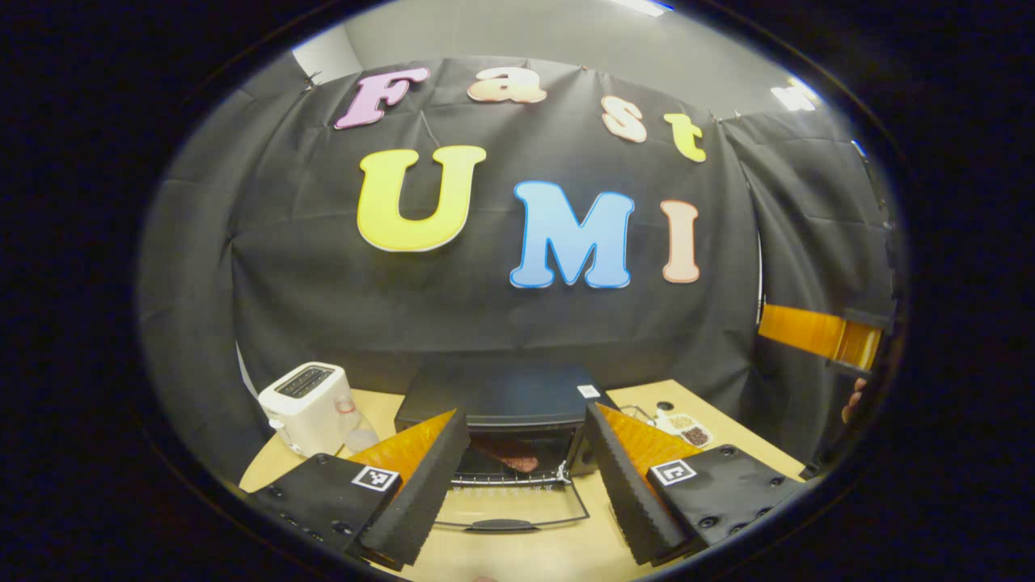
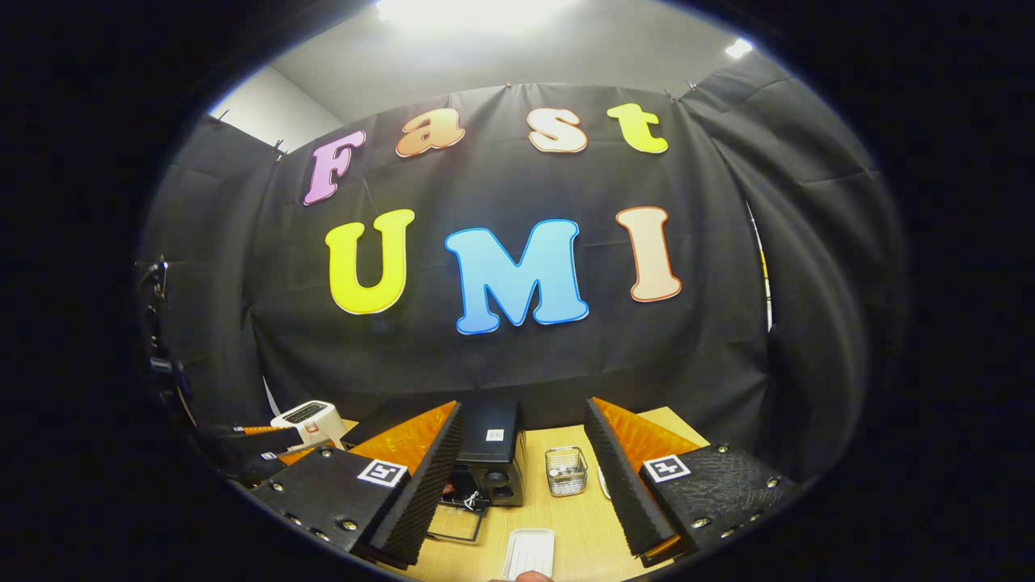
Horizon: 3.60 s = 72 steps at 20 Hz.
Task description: Open the electric oven with the left hand, put the food in, and close the electric oven.
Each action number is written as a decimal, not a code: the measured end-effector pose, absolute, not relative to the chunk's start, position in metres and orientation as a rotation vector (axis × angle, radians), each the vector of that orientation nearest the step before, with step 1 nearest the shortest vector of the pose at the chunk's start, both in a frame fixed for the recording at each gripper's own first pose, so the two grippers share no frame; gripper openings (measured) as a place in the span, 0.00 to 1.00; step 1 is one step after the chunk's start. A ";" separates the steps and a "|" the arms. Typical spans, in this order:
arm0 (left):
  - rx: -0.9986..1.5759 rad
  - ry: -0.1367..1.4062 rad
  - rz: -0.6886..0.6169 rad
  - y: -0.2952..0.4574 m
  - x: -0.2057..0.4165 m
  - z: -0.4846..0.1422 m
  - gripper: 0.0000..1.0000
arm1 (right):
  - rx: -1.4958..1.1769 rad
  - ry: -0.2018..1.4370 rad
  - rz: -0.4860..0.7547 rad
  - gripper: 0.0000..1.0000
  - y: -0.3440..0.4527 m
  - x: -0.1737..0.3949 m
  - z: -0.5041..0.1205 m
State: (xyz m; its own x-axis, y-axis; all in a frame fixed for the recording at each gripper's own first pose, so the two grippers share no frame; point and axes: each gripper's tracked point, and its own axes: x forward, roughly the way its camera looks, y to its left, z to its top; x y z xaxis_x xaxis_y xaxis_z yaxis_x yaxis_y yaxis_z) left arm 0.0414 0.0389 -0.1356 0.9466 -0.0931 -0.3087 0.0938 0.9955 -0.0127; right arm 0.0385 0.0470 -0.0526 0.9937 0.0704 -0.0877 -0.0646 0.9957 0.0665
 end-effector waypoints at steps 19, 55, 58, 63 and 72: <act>0.037 0.936 -0.052 0.064 -0.009 -0.369 1.00 | 0.070 0.154 0.012 0.91 0.016 0.039 -0.070; 0.012 1.114 -0.045 0.064 0.015 -0.425 1.00 | 0.050 0.214 -0.060 0.91 -0.009 0.033 -0.089; 0.019 1.080 -0.038 0.063 0.014 -0.413 0.97 | 0.051 0.205 -0.050 0.91 -0.007 0.033 -0.084; 0.016 1.064 -0.029 0.063 0.016 -0.405 0.98 | 0.053 0.193 -0.050 0.91 -0.010 0.037 -0.080; 0.057 1.001 -0.029 0.062 0.026 -0.388 1.00 | 0.054 0.175 -0.047 0.91 -0.011 0.036 -0.074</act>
